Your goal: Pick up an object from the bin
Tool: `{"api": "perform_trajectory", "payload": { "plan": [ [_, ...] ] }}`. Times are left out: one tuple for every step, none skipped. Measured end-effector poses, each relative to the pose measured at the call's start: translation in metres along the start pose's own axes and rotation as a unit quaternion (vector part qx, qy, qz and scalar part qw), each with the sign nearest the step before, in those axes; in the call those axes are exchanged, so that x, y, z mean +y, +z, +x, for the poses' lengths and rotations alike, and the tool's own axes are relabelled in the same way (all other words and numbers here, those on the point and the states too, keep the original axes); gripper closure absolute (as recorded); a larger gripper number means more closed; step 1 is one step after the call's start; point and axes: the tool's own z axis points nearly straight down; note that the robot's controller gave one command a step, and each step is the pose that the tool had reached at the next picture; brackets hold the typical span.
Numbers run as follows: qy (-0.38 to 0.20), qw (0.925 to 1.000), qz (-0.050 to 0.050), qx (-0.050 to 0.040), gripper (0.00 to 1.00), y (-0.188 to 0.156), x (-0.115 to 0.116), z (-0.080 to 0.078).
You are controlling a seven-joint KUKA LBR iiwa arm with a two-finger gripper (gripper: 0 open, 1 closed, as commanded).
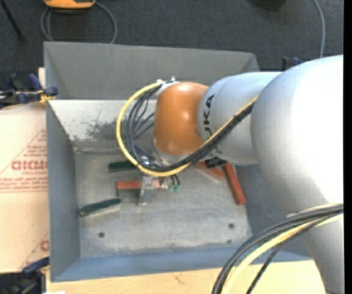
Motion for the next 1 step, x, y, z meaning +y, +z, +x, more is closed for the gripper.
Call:
{"api": "perform_trajectory", "payload": {
  "plan": [
    [0.0, 1.0, 0.0, 0.0, 1.0, 0.0, 0.0, 0.0]
  ]
}}
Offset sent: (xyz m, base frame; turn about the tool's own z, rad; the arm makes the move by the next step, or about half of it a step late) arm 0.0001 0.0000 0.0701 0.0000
